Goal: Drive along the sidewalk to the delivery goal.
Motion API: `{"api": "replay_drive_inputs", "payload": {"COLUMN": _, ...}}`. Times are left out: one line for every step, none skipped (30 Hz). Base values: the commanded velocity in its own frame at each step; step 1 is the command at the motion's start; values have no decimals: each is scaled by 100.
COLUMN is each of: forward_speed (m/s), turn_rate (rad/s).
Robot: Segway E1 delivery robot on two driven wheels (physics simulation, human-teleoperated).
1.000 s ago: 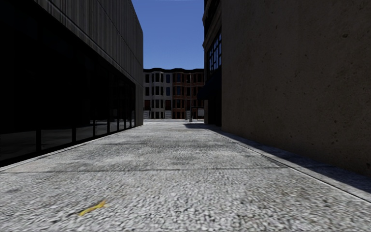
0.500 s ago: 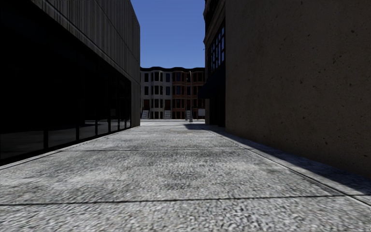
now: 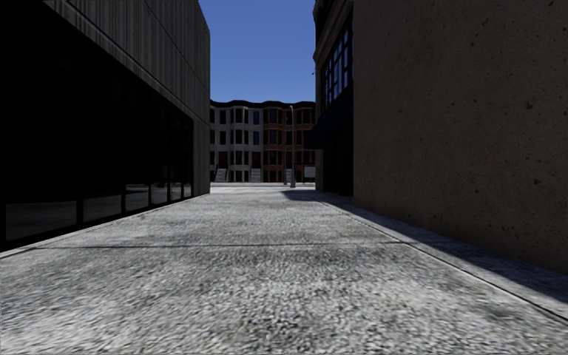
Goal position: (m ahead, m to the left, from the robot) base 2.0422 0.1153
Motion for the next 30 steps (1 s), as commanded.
{"api": "replay_drive_inputs", "payload": {"forward_speed": 200, "turn_rate": 0}}
{"api": "replay_drive_inputs", "payload": {"forward_speed": 200, "turn_rate": 0}}
{"api": "replay_drive_inputs", "payload": {"forward_speed": 200, "turn_rate": 0}}
{"api": "replay_drive_inputs", "payload": {"forward_speed": 200, "turn_rate": 0}}
{"api": "replay_drive_inputs", "payload": {"forward_speed": 200, "turn_rate": 0}}
{"api": "replay_drive_inputs", "payload": {"forward_speed": 200, "turn_rate": 0}}
{"api": "replay_drive_inputs", "payload": {"forward_speed": 200, "turn_rate": 0}}
{"api": "replay_drive_inputs", "payload": {"forward_speed": 200, "turn_rate": 0}}
{"api": "replay_drive_inputs", "payload": {"forward_speed": 200, "turn_rate": 0}}
{"api": "replay_drive_inputs", "payload": {"forward_speed": 200, "turn_rate": 0}}
{"api": "replay_drive_inputs", "payload": {"forward_speed": 200, "turn_rate": 0}}
{"api": "replay_drive_inputs", "payload": {"forward_speed": 200, "turn_rate": 0}}
{"api": "replay_drive_inputs", "payload": {"forward_speed": 200, "turn_rate": 0}}
{"api": "replay_drive_inputs", "payload": {"forward_speed": 200, "turn_rate": 0}}
{"api": "replay_drive_inputs", "payload": {"forward_speed": 200, "turn_rate": 0}}
{"api": "replay_drive_inputs", "payload": {"forward_speed": 200, "turn_rate": 0}}
{"api": "replay_drive_inputs", "payload": {"forward_speed": 200, "turn_rate": 0}}
{"api": "replay_drive_inputs", "payload": {"forward_speed": 200, "turn_rate": 0}}
{"api": "replay_drive_inputs", "payload": {"forward_speed": 200, "turn_rate": 0}}
{"api": "replay_drive_inputs", "payload": {"forward_speed": 200, "turn_rate": 0}}
{"api": "replay_drive_inputs", "payload": {"forward_speed": 200, "turn_rate": 0}}
{"api": "replay_drive_inputs", "payload": {"forward_speed": 200, "turn_rate": 0}}
{"api": "replay_drive_inputs", "payload": {"forward_speed": 200, "turn_rate": 0}}
{"api": "replay_drive_inputs", "payload": {"forward_speed": 200, "turn_rate": 0}}
{"api": "replay_drive_inputs", "payload": {"forward_speed": 134, "turn_rate": 0}}
{"api": "replay_drive_inputs", "payload": {"forward_speed": 63, "turn_rate": 0}}
{"api": "replay_drive_inputs", "payload": {"forward_speed": 30, "turn_rate": 0}}
{"api": "replay_drive_inputs", "payload": {"forward_speed": 0, "turn_rate": 0}}
{"api": "replay_drive_inputs", "payload": {"forward_speed": 0, "turn_rate": 0}}
{"api": "replay_drive_inputs", "payload": {"forward_speed": 0, "turn_rate": 0}}
